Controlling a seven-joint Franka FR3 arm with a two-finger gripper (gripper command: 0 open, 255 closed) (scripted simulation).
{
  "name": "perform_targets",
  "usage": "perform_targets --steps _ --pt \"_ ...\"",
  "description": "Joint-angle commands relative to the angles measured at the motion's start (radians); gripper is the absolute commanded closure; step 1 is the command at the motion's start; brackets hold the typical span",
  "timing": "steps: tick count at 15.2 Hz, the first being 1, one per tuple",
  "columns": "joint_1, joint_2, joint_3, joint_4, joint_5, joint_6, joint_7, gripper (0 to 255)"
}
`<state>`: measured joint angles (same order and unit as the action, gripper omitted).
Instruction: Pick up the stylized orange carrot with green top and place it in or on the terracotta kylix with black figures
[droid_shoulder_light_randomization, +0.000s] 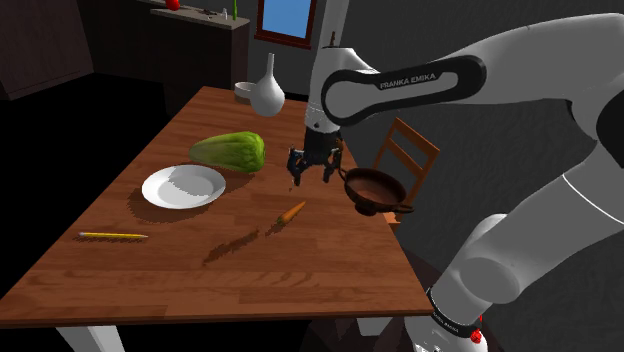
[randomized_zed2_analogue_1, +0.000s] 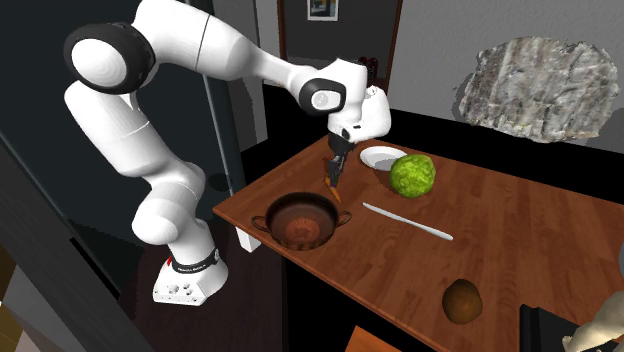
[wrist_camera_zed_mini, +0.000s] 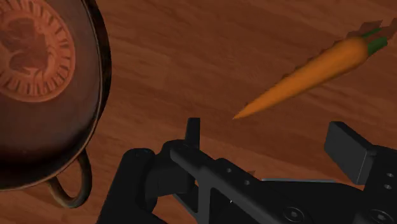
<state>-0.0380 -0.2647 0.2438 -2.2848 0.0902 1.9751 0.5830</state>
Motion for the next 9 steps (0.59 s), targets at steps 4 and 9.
perform_targets --steps 4,9 --pt "-0.091 0.021 0.197 -0.092 -0.004 0.197 1.053 0" --pt "-0.096 0.06 0.206 -0.128 -0.018 0.27 1.065 0"
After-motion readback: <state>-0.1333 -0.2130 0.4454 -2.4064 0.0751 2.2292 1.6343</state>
